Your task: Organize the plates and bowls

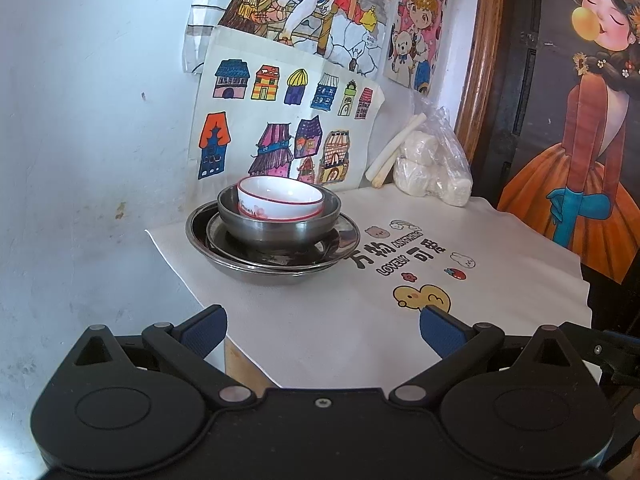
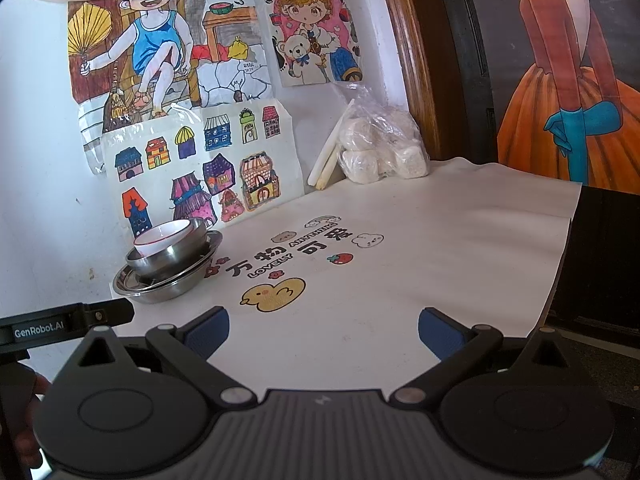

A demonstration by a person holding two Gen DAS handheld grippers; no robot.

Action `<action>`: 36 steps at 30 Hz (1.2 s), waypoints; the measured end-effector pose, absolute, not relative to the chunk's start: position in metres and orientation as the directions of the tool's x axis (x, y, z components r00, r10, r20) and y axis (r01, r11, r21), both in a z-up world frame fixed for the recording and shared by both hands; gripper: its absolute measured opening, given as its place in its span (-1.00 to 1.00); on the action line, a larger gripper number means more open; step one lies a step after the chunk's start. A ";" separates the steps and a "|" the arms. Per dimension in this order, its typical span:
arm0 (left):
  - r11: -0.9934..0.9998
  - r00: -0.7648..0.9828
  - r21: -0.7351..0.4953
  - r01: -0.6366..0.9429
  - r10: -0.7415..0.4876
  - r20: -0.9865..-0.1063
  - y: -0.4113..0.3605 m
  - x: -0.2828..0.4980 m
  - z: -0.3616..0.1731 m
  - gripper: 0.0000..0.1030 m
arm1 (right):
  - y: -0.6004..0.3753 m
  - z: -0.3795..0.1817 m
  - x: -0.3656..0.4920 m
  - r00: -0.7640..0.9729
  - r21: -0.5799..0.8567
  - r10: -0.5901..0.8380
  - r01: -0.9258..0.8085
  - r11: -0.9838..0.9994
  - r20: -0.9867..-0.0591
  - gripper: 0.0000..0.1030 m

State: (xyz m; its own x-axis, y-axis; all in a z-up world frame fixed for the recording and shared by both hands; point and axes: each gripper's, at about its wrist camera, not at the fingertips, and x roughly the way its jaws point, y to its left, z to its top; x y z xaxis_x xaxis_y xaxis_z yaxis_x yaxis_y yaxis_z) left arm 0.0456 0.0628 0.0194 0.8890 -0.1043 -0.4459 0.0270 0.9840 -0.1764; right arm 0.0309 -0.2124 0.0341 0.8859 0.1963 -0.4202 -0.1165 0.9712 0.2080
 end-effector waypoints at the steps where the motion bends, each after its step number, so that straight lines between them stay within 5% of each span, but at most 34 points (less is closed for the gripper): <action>1: 0.984 0.889 -0.177 0.027 -0.104 -0.446 0.063 0.046 0.019 0.98 | -0.213 0.034 0.031 0.886 0.207 0.195 -0.116 0.971 -0.420 1.00; 36: 0.991 0.882 -0.129 0.044 -0.099 -0.461 0.054 0.045 0.020 0.98 | -0.211 0.032 0.031 0.883 0.207 0.200 -0.119 0.971 -0.426 1.00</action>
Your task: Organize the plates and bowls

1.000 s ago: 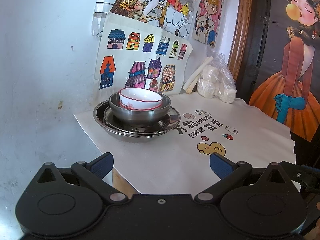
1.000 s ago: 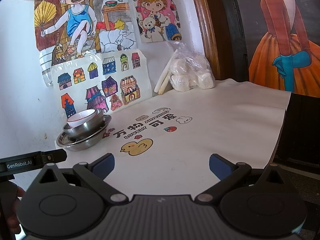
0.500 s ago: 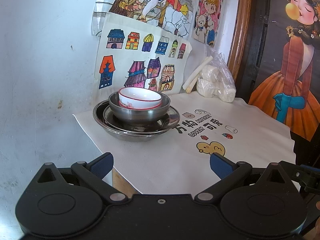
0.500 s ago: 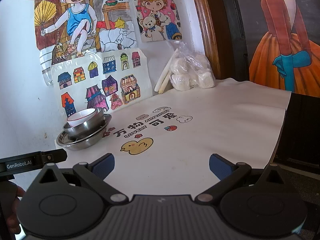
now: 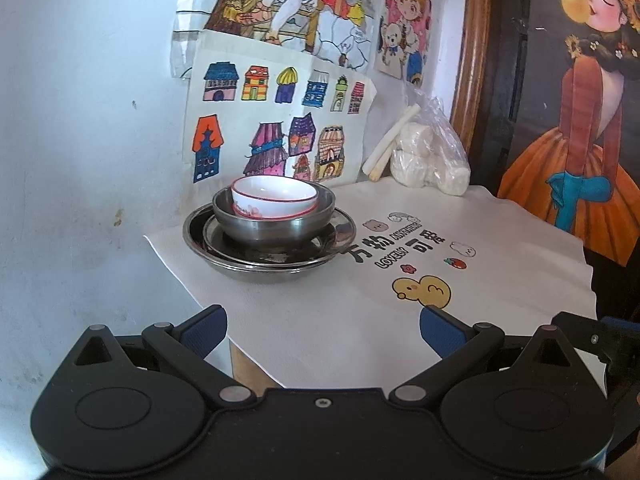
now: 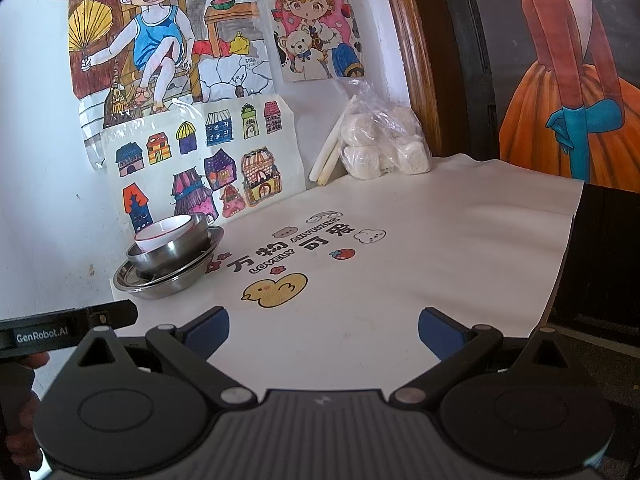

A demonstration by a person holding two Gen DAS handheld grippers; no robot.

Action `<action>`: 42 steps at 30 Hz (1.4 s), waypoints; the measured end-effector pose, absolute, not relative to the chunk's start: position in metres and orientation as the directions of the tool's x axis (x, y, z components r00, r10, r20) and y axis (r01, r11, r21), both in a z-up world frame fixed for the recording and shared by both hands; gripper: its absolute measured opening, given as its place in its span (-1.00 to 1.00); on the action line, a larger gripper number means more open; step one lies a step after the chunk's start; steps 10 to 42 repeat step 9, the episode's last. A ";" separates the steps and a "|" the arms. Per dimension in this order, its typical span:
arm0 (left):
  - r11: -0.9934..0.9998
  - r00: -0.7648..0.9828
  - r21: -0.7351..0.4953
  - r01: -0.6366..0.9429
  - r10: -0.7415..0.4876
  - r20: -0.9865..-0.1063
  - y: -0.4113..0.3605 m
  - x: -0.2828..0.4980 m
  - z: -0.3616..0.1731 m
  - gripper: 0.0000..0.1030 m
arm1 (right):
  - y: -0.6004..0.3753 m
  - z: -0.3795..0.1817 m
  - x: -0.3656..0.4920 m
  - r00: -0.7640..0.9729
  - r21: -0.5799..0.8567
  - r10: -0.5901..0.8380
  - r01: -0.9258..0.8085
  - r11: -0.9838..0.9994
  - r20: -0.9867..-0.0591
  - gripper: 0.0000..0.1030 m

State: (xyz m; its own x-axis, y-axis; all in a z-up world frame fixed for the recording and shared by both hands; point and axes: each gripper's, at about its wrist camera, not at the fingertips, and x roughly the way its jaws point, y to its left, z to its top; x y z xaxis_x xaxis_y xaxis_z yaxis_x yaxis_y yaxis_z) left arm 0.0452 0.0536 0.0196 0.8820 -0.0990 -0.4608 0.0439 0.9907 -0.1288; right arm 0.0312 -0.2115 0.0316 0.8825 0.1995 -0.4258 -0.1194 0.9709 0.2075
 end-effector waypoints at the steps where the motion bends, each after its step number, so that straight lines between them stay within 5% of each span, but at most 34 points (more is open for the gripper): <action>1: 0.989 0.877 -0.141 0.050 -0.111 -0.468 0.054 0.046 0.019 0.98 | -0.212 0.031 0.031 0.882 0.207 0.199 -0.119 0.971 -0.427 1.00; 42: 0.986 0.872 -0.150 0.075 -0.138 -0.470 0.053 0.048 0.018 0.98 | -0.211 0.031 0.033 0.877 0.209 0.205 -0.124 0.970 -0.435 1.00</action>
